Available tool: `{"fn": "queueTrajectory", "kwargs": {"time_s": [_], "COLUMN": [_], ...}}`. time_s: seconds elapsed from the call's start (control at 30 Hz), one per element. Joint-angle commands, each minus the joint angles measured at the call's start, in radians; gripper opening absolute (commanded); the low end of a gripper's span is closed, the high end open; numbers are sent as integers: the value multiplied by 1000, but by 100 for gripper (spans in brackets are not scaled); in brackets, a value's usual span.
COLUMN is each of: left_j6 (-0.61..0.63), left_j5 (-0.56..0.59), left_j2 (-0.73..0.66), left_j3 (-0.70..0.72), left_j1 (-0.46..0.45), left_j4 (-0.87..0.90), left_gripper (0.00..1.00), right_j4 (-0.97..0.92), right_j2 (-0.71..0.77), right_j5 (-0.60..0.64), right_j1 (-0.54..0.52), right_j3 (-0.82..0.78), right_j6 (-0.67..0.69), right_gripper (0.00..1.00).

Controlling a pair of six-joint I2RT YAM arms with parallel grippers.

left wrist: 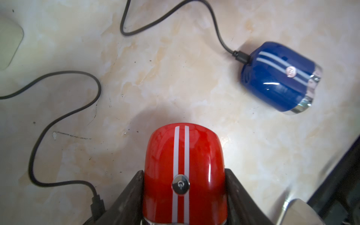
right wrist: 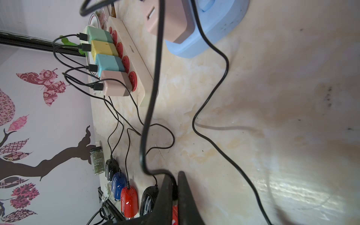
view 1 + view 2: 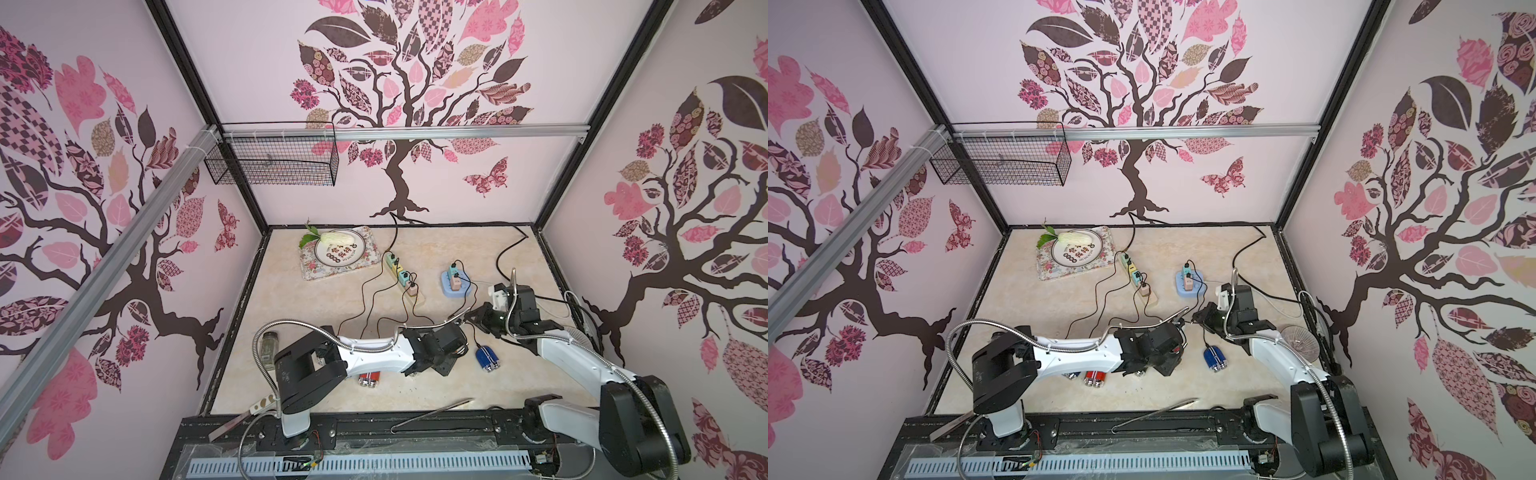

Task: Unplug the electric shaver
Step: Place the electric shaver at the center of the board.

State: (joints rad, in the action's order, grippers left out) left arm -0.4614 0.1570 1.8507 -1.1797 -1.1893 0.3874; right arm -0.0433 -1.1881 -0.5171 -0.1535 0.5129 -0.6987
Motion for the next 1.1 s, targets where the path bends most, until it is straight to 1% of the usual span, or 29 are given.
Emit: {"fn": "queueTrajectory", "kwargs": {"time_s": [0.0,0.2,0.3,0.33,0.43,0.57,0.63,0.7,0.83,0.93,1.07], "left_j6": [-29,-39,-40,-42,-41,-42,-43,-43,-43,-43,-42], "left_j5": [64,54,54,52,47,46,46,44,49,48,49], "left_j2": [32,50,60,65,74,81,82,82,78,79,83], "left_j3": [-80,-84,-87,-91,-96,-105,-106,-106,-105,-107,-114], "left_j1": [-10,-10,-9,-9,-10,-10,-10,-9,-9,-10,-10], "left_j4": [91,85,91,95,96,102,103,106,108,107,114], "left_gripper": [0,0,1,6,18,29,37,41,54,60,62], "right_j4": [13,29,44,46,56,63,68,65,55,40,13], "right_j2": [-33,-90,-118,-127,-147,-171,-180,-183,-173,-161,-133], "right_j5": [20,38,27,30,39,50,52,51,54,59,67], "right_j1": [-22,-35,-37,-40,-42,-41,-42,-42,-42,-41,-41], "right_j3": [-1,-10,-10,-11,-16,-17,-15,-11,-4,4,12], "right_j6": [6,8,10,10,13,18,18,18,21,25,32], "right_gripper": [8,10,11,11,14,16,18,20,26,30,33]}}
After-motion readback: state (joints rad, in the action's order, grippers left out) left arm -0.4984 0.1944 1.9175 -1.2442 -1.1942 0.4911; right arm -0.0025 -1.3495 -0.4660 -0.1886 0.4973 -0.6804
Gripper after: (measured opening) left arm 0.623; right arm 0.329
